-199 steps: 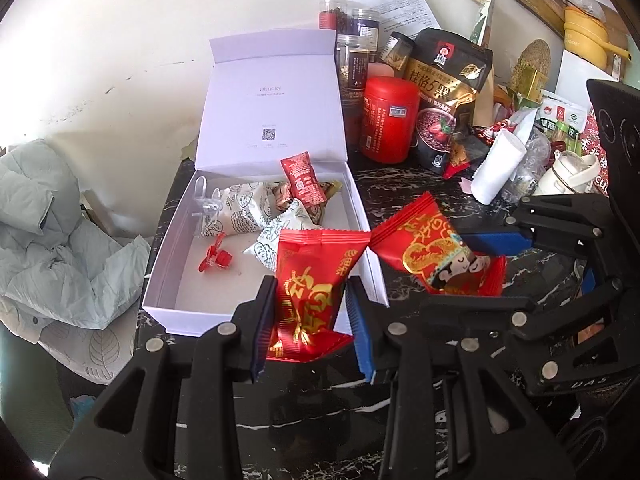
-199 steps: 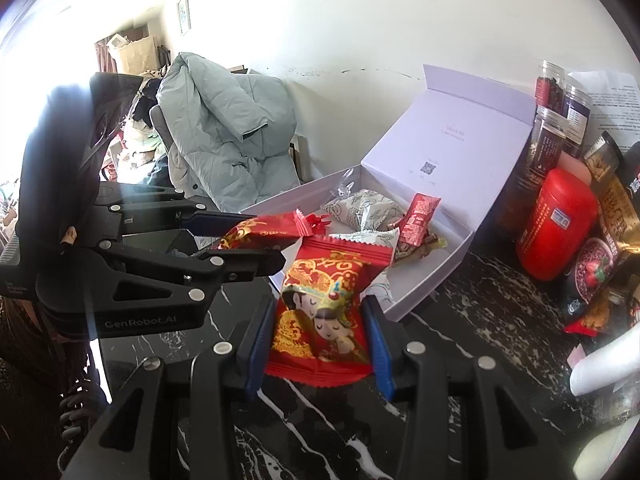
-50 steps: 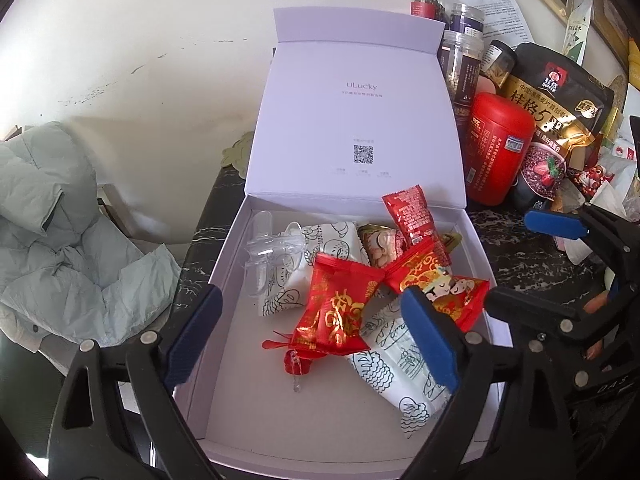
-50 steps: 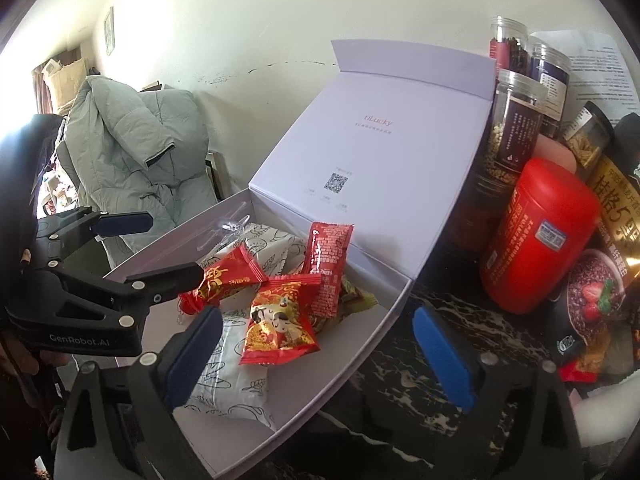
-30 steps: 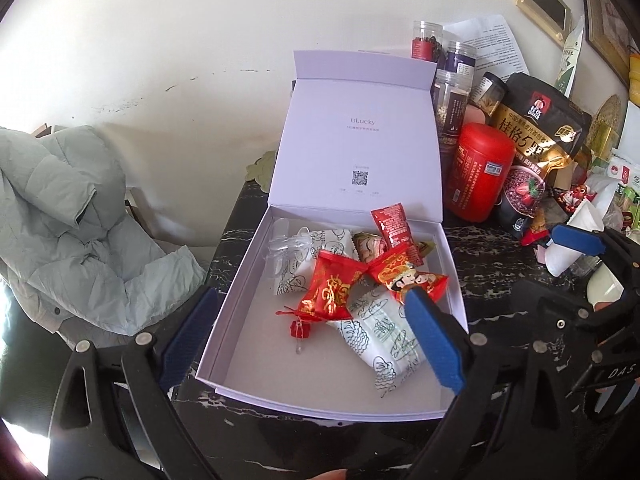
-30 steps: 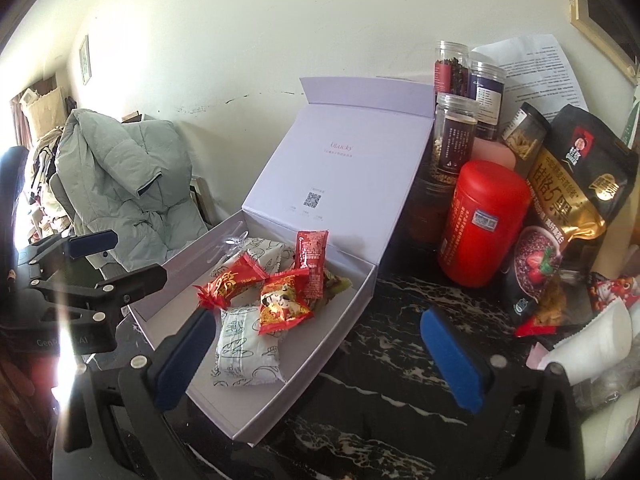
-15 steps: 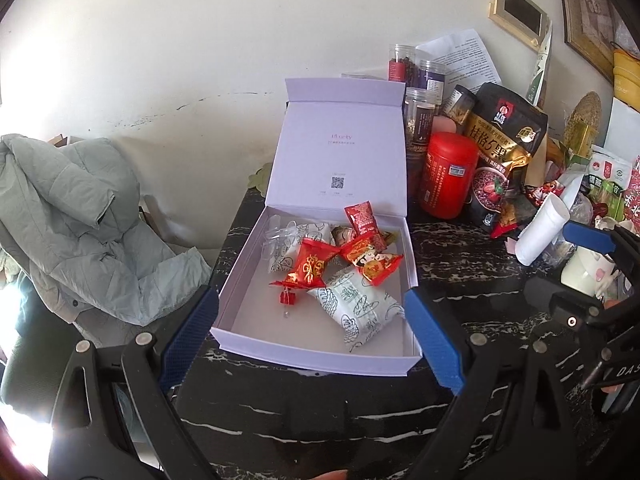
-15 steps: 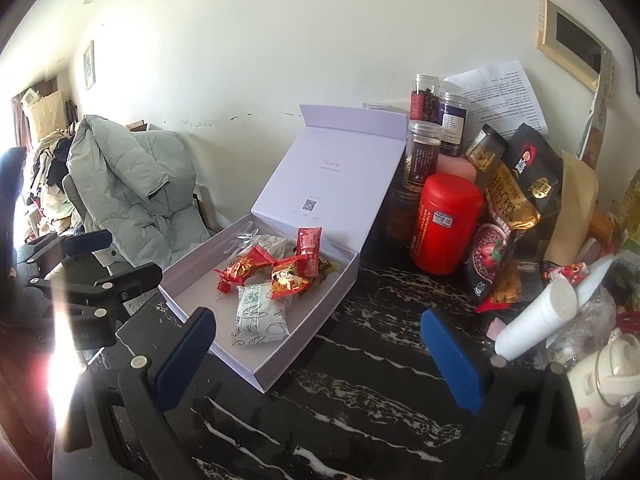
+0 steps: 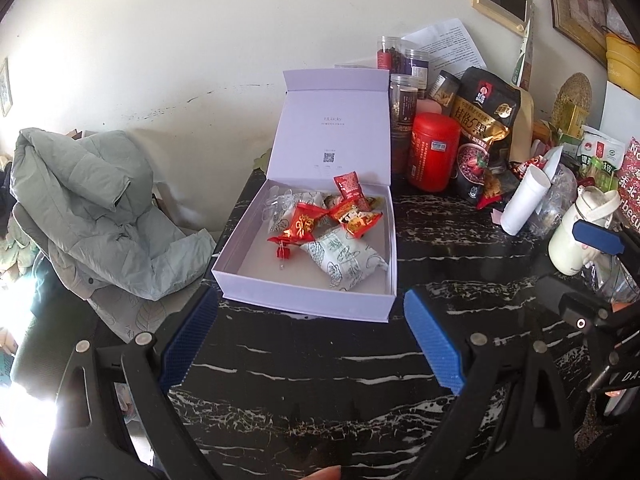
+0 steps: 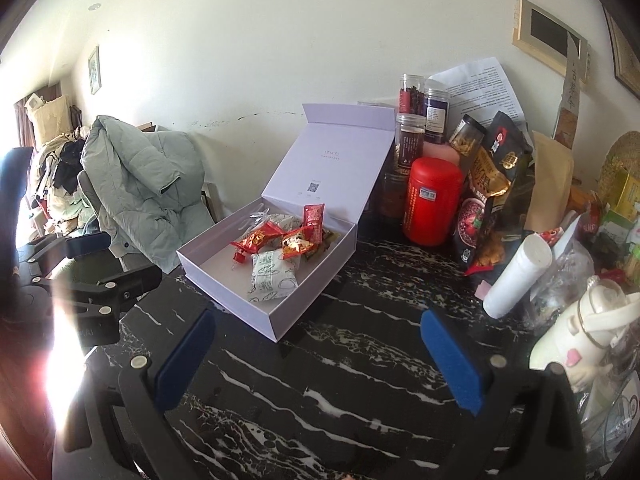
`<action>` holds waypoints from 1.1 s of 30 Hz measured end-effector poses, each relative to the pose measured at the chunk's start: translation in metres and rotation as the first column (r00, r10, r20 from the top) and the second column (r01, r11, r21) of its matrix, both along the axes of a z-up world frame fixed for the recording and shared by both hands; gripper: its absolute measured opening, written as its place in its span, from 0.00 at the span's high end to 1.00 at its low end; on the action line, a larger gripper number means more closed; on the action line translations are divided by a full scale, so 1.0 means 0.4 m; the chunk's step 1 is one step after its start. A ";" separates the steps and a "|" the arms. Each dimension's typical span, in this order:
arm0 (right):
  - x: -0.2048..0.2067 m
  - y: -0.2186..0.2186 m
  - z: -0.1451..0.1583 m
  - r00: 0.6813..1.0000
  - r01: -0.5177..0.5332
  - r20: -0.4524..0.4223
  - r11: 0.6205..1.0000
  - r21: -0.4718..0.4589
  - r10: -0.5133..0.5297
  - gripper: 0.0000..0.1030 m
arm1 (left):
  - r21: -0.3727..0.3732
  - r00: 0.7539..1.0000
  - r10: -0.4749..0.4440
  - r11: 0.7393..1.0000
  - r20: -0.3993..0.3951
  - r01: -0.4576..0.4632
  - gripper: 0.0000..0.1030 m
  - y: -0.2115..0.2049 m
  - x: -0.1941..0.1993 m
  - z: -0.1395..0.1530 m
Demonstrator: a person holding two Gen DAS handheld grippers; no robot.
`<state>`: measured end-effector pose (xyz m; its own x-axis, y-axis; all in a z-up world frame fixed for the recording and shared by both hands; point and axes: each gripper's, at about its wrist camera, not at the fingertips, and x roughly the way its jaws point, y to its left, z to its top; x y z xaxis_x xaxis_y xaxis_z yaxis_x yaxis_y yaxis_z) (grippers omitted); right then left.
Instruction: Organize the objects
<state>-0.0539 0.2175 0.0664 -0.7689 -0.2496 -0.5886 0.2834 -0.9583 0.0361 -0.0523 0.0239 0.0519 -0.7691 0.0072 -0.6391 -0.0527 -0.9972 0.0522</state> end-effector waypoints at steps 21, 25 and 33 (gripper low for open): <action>0.157 0.018 -0.082 1.000 0.015 0.026 1.000 -0.016 -0.015 0.00 | 0.012 1.000 0.010 1.000 0.022 -0.011 0.09 0.026 0.168 -0.066; 0.167 0.012 -0.087 1.000 0.008 0.027 1.000 -0.009 -0.008 0.00 | 0.008 0.999 0.015 1.000 0.032 -0.015 0.09 0.026 0.176 -0.076; 0.165 0.000 -0.093 1.000 -0.008 0.029 1.000 0.001 0.008 0.00 | -0.004 0.999 0.017 1.000 0.040 -0.017 0.09 0.029 0.184 -0.083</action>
